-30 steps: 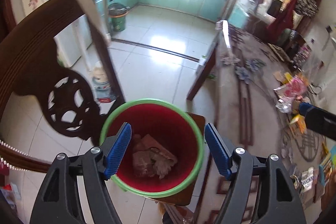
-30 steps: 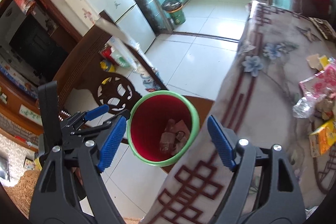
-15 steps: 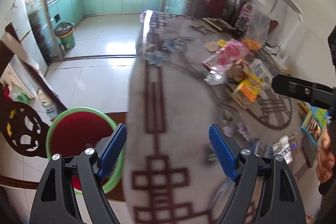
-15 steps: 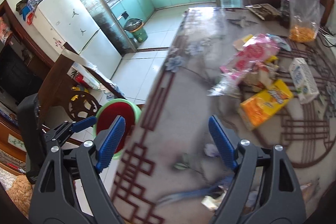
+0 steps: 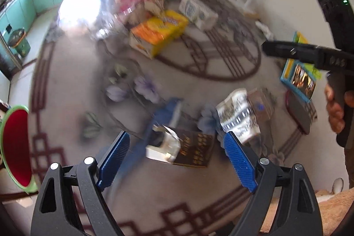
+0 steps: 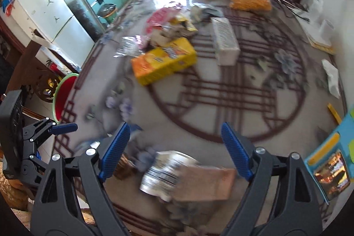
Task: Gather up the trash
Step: 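Move both tools back over the table toward the brown wrappers, then grasp brown wrapper with left tool while right tool grasps the brown box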
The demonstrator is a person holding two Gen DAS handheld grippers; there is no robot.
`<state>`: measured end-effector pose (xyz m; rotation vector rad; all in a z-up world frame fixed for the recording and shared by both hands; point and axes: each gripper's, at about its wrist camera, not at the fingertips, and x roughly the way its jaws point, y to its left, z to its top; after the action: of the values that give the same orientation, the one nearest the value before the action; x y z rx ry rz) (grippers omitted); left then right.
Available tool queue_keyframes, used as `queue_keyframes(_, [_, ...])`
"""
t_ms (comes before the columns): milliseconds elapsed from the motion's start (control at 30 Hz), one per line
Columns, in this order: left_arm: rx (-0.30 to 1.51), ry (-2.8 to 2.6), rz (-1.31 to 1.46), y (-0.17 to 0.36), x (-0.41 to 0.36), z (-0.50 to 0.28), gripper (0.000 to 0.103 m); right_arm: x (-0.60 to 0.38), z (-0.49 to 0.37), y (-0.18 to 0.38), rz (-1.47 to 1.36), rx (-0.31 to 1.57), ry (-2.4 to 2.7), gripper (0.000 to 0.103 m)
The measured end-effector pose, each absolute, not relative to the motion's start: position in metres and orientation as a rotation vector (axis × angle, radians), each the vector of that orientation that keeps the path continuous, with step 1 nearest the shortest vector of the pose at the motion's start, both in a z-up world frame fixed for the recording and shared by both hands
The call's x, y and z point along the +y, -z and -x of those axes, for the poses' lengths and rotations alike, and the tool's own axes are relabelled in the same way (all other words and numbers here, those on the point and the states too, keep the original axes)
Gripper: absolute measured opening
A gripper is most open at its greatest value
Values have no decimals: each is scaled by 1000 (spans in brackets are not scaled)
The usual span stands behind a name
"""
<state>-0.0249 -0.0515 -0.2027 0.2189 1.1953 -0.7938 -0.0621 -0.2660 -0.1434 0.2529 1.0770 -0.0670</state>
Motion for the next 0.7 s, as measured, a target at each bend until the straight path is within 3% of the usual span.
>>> queue_keyframes(133, [1332, 732, -62, 224, -58, 25, 83, -293, 84, 149, -266, 1085, 83, 83])
queue_keyframes(333, [1444, 569, 75, 255, -65, 17, 79, -304, 104, 171, -4, 1171, -10, 84])
queue_keyframes(467, [1440, 549, 49, 259, -75, 15, 32, -295, 110, 188, 86, 1248, -167, 88])
queue_keyframes(700, [1402, 549, 99, 246, -71, 10, 27, -267, 105, 208, 207, 1283, -283, 88])
